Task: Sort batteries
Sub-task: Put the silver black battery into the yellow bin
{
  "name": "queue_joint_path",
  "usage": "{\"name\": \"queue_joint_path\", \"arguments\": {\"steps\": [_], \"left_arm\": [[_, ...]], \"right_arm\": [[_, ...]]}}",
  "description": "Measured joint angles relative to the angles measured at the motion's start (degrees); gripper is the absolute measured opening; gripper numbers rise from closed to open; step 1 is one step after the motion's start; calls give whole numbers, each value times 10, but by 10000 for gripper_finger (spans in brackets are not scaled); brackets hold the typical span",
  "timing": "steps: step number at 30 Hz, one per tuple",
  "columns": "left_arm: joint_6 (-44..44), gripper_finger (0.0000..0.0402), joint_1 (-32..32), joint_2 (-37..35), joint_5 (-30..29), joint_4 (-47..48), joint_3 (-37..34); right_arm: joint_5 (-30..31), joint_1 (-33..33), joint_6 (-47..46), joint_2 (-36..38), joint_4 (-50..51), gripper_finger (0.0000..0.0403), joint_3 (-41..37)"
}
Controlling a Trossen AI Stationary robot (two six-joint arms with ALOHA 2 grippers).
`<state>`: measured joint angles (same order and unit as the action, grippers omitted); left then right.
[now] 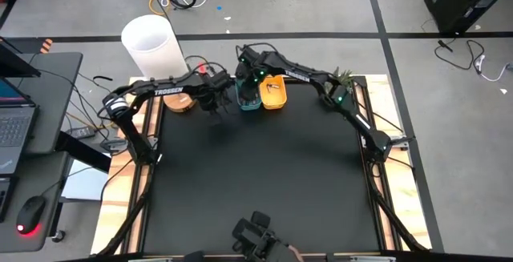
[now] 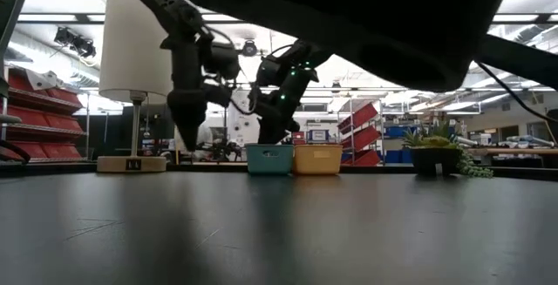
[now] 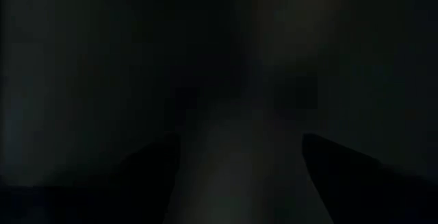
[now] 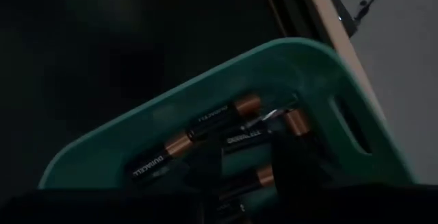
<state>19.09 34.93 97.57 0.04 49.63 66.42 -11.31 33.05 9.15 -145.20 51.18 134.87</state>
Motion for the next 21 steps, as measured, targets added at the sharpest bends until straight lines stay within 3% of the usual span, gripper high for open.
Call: {"name": "queue_joint_path", "arguments": {"steps": [5, 13, 21], "left_arm": [[-2, 319, 7, -31, 2, -53, -72], [-16, 319, 8, -118, 0, -167, -189], [-43, 319, 5, -137, -1, -190, -204]], "right_arm": [[40, -12, -2, -1, -4, 115, 0], [42, -20, 9, -1, -45, 119, -7], [39, -25, 6, -1, -17, 119, -8]]}}
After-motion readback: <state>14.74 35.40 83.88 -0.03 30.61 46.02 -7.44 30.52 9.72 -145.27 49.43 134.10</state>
